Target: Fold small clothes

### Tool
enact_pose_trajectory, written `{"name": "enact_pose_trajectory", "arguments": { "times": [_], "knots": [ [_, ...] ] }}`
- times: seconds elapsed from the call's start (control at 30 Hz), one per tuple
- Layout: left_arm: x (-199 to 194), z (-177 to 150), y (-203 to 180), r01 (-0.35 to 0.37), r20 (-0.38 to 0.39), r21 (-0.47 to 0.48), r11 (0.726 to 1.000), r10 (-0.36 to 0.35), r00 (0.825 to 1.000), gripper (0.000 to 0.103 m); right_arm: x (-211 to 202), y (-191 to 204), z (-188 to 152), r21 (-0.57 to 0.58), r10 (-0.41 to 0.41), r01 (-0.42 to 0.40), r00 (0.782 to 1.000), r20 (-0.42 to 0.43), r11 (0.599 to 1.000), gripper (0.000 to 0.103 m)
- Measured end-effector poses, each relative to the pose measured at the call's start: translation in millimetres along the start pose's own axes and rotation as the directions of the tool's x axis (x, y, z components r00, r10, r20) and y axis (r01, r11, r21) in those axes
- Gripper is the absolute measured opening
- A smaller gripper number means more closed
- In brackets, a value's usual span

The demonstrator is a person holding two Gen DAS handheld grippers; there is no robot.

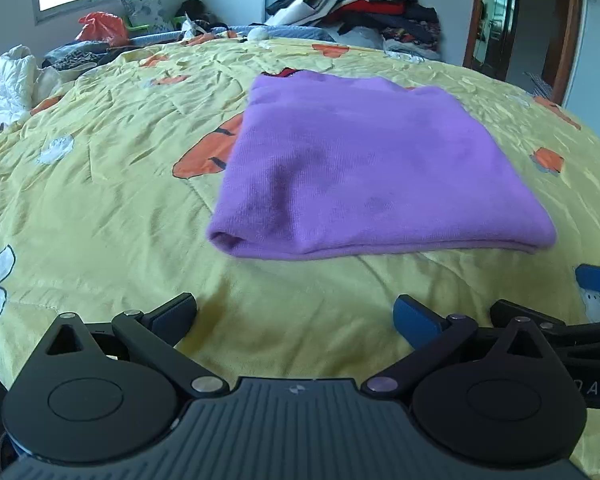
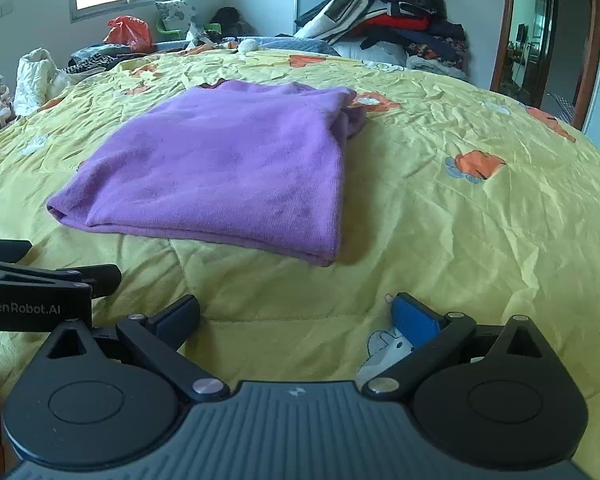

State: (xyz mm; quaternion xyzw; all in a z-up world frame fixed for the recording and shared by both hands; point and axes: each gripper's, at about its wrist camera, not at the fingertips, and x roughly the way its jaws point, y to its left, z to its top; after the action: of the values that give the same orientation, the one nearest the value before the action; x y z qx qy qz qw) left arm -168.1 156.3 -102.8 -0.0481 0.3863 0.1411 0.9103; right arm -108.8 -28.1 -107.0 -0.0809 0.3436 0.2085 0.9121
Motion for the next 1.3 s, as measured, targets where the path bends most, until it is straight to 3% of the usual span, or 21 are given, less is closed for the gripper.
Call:
{"name": "enact_pose_trajectory", "arguments": {
  "times": [1.3],
  "knots": [
    [-1.4, 0.7, -1.9, 0.012, 0.000, 0.016, 1.000, -0.012, 1.000, 0.103, 0.1, -1.4, -0.2, 0.000, 0.022, -0.022, 1.000, -0.002, 1.000, 0.103]
  ]
}}
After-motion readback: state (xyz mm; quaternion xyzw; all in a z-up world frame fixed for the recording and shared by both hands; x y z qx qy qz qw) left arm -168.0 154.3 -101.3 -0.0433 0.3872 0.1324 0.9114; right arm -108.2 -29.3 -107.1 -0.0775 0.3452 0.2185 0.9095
